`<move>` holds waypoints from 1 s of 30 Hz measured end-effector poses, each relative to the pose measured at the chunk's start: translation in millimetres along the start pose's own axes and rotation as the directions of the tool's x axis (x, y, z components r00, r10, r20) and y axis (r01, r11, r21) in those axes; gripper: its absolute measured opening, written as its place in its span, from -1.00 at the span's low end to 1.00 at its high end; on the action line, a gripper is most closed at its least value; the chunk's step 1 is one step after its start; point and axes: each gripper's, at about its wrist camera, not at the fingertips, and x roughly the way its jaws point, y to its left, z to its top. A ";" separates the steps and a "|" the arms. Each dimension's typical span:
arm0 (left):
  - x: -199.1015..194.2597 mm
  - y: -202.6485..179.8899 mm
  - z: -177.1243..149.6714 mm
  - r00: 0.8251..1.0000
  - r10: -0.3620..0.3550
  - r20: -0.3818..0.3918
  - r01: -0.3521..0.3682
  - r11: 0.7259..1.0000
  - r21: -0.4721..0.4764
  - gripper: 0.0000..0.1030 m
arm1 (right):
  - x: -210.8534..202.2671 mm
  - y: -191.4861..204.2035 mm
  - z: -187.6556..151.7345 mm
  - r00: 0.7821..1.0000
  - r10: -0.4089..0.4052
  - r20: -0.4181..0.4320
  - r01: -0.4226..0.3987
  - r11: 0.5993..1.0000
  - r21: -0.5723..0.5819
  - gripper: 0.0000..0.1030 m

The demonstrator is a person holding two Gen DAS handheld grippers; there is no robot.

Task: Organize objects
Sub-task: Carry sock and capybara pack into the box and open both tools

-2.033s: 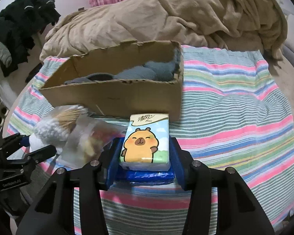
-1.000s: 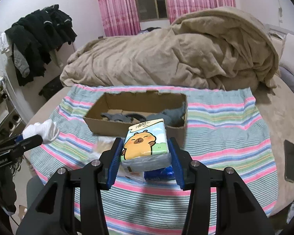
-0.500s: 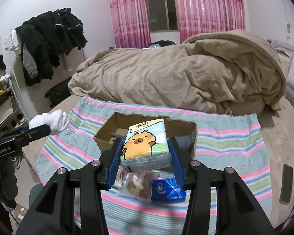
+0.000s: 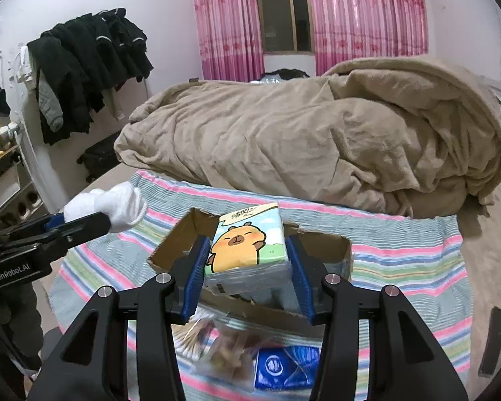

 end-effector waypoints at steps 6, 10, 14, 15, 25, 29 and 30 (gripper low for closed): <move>43.9 -7.3 0.3 1.000 0.008 -0.027 -0.007 0.999 0.038 -0.04 | 34.1 -9.4 -0.3 0.999 -0.001 -0.038 0.001 1.000 0.010 -0.04; 78.2 -5.2 -3.1 0.997 0.001 -0.078 0.001 0.999 0.032 -0.03 | 59.0 -14.1 -3.7 0.997 -0.010 -0.070 0.010 1.000 0.007 -0.04; 110.9 -2.4 -9.4 0.990 -0.017 -0.138 0.018 1.000 0.008 -0.03 | 95.0 -26.5 -12.8 0.992 -0.012 -0.125 0.018 0.999 0.048 -0.04; 116.1 -1.9 -11.1 0.989 -0.015 -0.146 0.016 1.000 0.009 -0.03 | 101.8 -28.9 -15.4 0.991 -0.010 -0.136 0.018 0.998 0.061 -0.04; 160.0 -0.2 -22.9 0.978 0.001 -0.209 0.002 1.000 0.016 0.17 | 134.6 -40.9 -31.1 0.980 0.008 -0.197 0.014 0.994 0.107 -0.04; 155.3 -1.3 -21.0 0.977 0.003 -0.215 0.003 1.000 0.027 0.32 | 131.2 -44.4 -29.9 0.982 0.002 -0.188 0.022 0.992 0.126 0.10; 152.0 -1.2 -20.6 0.977 0.005 -0.213 0.000 1.000 0.026 0.37 | 128.9 -45.6 -29.3 0.983 0.005 -0.182 0.019 0.991 0.131 0.17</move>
